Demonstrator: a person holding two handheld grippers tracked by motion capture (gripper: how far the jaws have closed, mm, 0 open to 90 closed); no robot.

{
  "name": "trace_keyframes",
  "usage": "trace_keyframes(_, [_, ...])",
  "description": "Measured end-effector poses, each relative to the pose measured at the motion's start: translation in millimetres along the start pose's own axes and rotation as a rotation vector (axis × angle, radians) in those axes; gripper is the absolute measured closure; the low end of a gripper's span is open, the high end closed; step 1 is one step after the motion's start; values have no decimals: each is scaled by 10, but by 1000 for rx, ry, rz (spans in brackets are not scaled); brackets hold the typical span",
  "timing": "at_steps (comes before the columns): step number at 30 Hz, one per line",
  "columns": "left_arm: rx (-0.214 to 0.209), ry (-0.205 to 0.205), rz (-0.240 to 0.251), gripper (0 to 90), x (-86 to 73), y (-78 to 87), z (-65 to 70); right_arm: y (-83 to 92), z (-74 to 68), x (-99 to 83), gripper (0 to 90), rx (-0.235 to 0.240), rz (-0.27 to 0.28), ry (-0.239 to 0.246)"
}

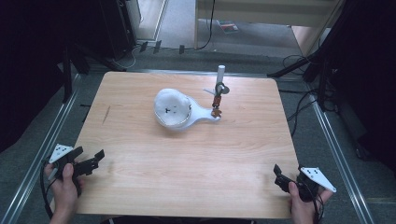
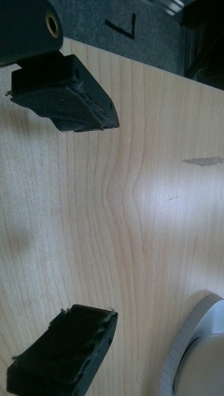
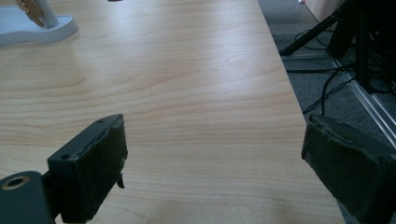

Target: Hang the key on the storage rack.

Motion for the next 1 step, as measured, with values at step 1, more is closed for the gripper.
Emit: trace_keyframes(1, [0,-1,0,83,-1,-1,1,0,0,0,69,0,0,0])
Point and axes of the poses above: each handheld gripper's, and its own axes: y roughly backward along the jaws, x roughly out of its top, z roughly to its right, the point moved 9 cm from there along -y, roughly forward along the jaws, and after that the axes turned 15 degrees about z, right-handed, at the moved point
